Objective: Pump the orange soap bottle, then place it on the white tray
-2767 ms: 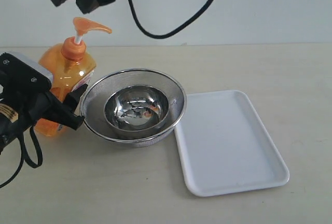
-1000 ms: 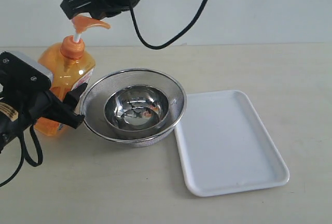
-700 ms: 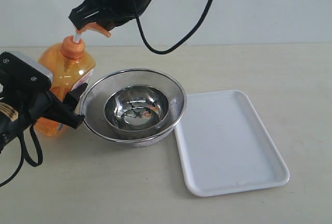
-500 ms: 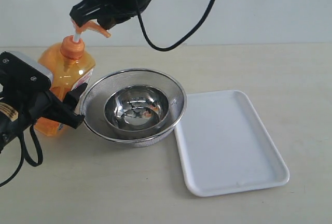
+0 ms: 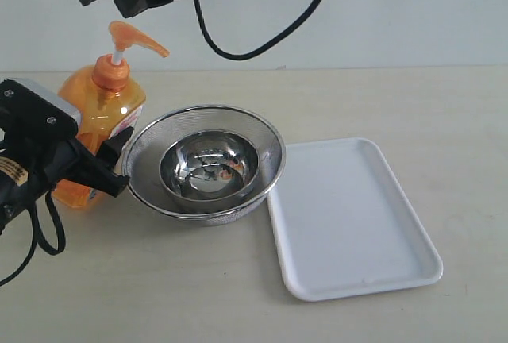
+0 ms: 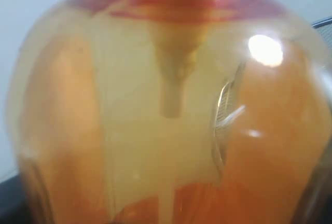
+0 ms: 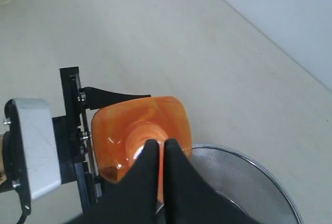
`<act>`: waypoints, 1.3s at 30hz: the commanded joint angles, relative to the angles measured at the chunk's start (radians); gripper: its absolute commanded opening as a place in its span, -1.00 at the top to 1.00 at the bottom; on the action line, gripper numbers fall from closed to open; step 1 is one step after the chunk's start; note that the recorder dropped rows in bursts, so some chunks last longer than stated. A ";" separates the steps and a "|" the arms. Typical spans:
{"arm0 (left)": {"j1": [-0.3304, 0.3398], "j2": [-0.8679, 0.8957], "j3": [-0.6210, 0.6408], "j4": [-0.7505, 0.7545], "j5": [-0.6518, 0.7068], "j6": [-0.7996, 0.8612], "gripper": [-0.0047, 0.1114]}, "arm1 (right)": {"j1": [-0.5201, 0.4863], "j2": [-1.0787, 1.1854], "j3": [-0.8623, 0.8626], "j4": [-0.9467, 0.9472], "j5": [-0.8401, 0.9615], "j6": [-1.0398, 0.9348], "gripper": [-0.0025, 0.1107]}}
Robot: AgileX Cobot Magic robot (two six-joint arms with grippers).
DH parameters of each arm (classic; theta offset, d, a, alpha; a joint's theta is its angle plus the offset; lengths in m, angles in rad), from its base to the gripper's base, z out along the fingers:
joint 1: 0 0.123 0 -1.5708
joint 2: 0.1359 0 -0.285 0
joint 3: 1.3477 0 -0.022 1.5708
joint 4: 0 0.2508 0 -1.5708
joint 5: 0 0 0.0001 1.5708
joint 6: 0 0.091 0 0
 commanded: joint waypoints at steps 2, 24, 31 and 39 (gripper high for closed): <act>-0.008 -0.014 -0.004 0.004 -0.037 -0.003 0.84 | 0.001 0.004 0.001 0.030 0.027 -0.010 0.96; -0.008 -0.014 -0.004 0.030 -0.042 -0.003 0.84 | 0.024 0.172 0.001 0.038 0.097 0.003 0.96; -0.008 -0.014 -0.004 0.032 -0.042 -0.007 0.84 | 0.024 0.198 0.001 0.038 0.101 0.003 0.96; -0.008 -0.014 -0.004 0.032 -0.042 -0.007 0.84 | 0.024 0.225 0.001 0.050 0.099 -0.003 0.96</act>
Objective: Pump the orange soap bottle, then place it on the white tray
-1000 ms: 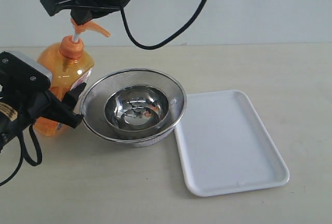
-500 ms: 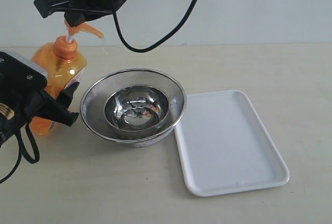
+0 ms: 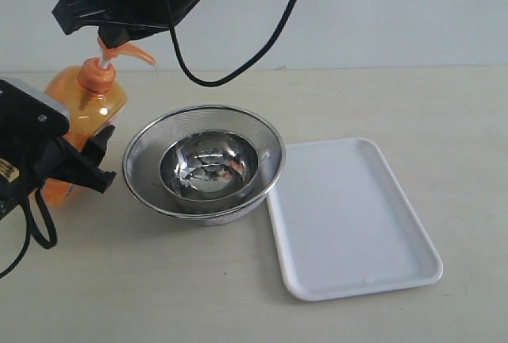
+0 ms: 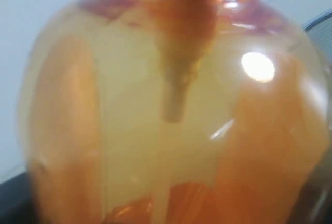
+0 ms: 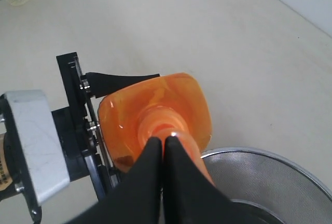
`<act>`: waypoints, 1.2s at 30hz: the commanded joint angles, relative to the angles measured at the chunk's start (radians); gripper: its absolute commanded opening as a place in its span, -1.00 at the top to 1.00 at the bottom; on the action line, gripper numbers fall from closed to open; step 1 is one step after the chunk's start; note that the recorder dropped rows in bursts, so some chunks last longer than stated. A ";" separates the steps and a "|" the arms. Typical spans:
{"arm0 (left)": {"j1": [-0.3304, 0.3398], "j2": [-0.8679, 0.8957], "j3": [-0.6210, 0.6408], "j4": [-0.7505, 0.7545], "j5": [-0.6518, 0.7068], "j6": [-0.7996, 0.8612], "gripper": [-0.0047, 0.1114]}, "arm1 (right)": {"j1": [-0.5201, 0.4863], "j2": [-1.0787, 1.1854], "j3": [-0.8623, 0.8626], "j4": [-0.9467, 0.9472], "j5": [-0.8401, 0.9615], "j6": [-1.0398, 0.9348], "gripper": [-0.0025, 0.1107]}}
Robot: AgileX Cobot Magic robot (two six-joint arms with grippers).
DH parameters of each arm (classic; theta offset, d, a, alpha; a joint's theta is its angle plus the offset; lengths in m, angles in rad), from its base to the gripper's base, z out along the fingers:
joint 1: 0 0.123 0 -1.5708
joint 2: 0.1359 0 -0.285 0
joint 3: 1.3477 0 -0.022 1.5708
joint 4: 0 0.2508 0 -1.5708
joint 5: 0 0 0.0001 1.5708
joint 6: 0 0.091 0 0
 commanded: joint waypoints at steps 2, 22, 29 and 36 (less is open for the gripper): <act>-0.020 -0.014 -0.004 0.108 -0.055 -0.054 0.84 | 0.009 0.089 0.035 -0.027 0.089 -0.008 0.96; -0.020 -0.014 -0.004 0.109 -0.057 -0.067 0.84 | 0.009 0.006 0.035 -0.063 0.051 -0.012 0.96; -0.020 -0.014 -0.004 0.103 -0.055 -0.069 0.84 | 0.007 -0.102 0.035 -0.157 0.018 0.047 0.96; -0.020 -0.014 -0.004 0.073 -0.043 -0.069 0.84 | 0.007 -0.206 0.035 -0.215 0.031 0.102 0.96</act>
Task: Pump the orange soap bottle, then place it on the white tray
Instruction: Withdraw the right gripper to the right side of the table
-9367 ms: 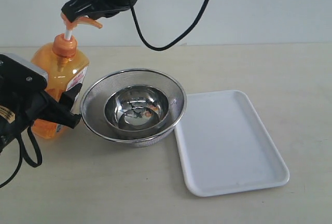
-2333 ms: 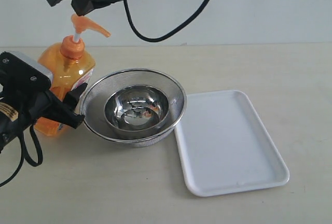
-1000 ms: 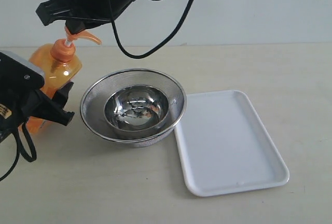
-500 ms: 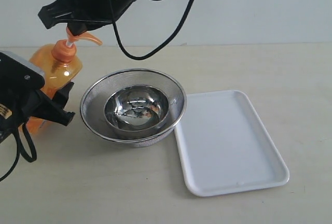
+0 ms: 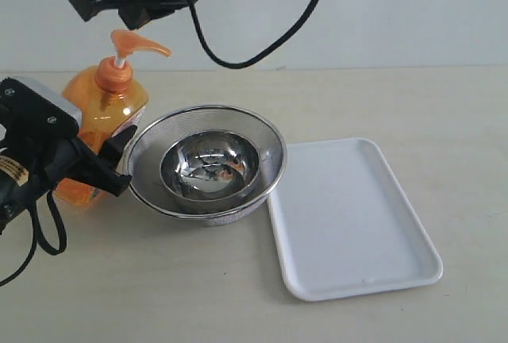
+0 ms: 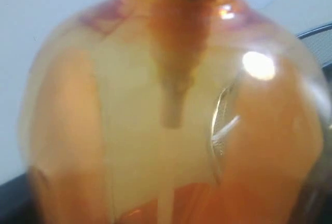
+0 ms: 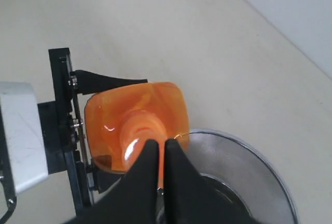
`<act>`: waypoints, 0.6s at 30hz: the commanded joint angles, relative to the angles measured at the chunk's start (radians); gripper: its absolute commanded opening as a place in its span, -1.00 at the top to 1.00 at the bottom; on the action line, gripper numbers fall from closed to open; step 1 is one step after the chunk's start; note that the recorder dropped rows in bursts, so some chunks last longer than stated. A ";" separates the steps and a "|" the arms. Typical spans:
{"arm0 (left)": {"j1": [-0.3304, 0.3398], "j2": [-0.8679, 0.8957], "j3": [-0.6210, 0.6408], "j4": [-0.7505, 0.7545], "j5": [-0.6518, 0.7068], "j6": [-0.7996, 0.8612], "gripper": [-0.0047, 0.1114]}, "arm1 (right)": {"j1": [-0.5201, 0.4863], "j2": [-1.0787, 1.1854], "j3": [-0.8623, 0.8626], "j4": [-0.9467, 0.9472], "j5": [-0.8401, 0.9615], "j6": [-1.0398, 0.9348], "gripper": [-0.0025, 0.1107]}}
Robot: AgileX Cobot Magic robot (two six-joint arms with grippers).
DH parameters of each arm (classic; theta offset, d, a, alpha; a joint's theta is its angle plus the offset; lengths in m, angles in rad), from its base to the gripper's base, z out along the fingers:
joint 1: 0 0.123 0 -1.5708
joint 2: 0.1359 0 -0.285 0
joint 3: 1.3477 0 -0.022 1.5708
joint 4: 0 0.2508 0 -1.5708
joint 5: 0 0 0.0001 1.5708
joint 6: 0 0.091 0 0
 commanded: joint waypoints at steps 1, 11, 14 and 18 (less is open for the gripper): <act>-0.007 -0.008 -0.004 -0.029 -0.021 -0.011 0.84 | 0.001 -0.084 0.002 -0.058 0.016 0.055 0.96; -0.007 -0.008 -0.004 -0.140 -0.023 -0.120 0.84 | 0.001 -0.185 0.002 -0.273 0.002 0.317 0.96; -0.005 -0.008 -0.004 -0.140 -0.023 -0.155 0.84 | 0.001 -0.205 0.003 -0.304 -0.009 0.353 0.96; -0.005 -0.008 -0.004 -0.143 -0.023 -0.190 0.84 | 0.001 -0.250 0.081 -0.334 -0.064 0.390 0.96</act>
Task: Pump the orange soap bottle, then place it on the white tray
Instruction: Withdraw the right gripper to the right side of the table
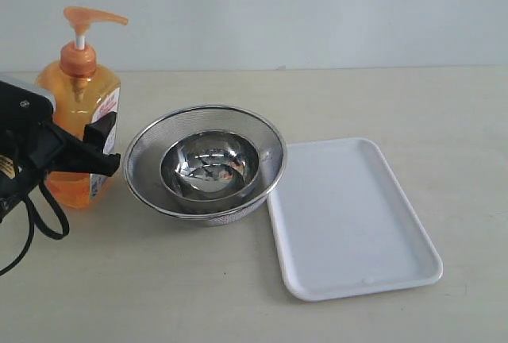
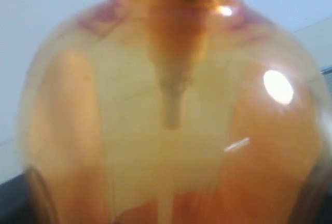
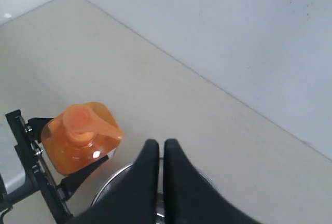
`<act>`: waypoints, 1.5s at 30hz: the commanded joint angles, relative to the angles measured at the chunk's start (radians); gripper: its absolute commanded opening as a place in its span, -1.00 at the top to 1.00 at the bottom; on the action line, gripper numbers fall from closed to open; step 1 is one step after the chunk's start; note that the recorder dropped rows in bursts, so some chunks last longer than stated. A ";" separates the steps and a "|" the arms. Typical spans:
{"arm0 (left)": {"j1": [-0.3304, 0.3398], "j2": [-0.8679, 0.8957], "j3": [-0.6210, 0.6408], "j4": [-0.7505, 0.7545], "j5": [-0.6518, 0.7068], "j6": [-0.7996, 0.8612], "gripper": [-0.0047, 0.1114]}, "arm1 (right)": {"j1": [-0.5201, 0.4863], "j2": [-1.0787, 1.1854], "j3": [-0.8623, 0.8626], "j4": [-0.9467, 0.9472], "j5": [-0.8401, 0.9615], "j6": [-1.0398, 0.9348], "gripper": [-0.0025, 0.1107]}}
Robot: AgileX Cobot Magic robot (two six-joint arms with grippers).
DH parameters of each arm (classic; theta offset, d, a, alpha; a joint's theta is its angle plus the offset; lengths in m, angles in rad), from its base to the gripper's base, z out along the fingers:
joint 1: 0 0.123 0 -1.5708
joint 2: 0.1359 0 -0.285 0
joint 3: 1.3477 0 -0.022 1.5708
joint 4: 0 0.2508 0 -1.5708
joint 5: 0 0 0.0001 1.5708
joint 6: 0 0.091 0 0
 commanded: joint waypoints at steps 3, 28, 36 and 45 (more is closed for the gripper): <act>-0.003 -0.008 -0.004 -0.009 -0.015 -0.073 0.84 | 0.001 -0.107 0.209 -0.064 -0.169 0.087 0.96; -0.003 -0.008 0.037 -0.124 0.002 -0.396 0.84 | 0.001 -0.885 1.429 -0.163 -0.930 0.324 0.96; -0.003 -0.008 0.038 -0.039 -0.012 -0.394 0.84 | 0.001 -0.891 1.576 0.185 -1.086 -0.023 0.96; -0.003 -0.076 0.065 -0.026 -0.051 -0.340 0.84 | 0.001 -0.891 1.576 0.841 -1.165 -0.649 0.96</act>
